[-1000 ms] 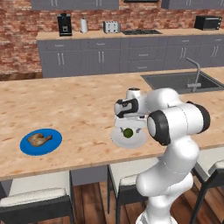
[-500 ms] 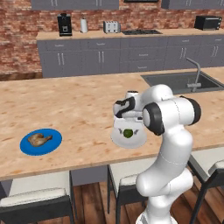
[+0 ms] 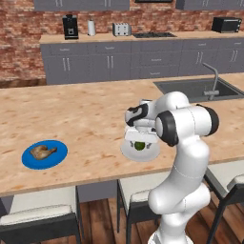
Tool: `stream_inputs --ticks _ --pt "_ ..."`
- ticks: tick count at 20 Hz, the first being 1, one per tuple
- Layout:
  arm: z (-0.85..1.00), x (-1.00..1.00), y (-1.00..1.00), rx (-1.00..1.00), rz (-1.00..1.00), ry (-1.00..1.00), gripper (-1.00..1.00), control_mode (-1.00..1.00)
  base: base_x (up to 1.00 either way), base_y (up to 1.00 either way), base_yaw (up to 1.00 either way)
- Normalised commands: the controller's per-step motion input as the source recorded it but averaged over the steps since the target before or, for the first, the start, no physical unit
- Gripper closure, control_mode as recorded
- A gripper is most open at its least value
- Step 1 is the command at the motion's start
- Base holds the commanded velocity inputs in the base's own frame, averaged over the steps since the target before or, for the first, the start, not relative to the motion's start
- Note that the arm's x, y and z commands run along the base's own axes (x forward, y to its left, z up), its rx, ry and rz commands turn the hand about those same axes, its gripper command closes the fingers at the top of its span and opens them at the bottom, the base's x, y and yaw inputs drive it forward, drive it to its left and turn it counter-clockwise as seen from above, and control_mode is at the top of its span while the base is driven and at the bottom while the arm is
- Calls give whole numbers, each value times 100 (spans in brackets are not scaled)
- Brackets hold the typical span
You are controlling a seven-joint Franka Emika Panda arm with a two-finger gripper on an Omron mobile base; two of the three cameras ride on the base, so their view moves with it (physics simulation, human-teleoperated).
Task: Transport the chicken drumstick and lime to the fridge. Place the chicken drumstick on the rack containing meat and place the lime on the rack containing the vegetable, ensuring meats and vegetables are on different racks.
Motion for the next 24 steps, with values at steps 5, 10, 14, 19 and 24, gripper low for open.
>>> stream_inputs --ticks 5,10,14,19,24 --pt "-25 1 10 3 0 1 100 -100 0 0 0" --pt "-23 0 16 3 0 1 100 -100 0 0 0" --pt "-8 -11 4 2 -1 1 100 -100 0 0 0" --pt "44 -56 0 0 -1 -5 100 -100 0 0 0" --pt "67 -83 0 -5 1 -11 100 -100 0 0 0"
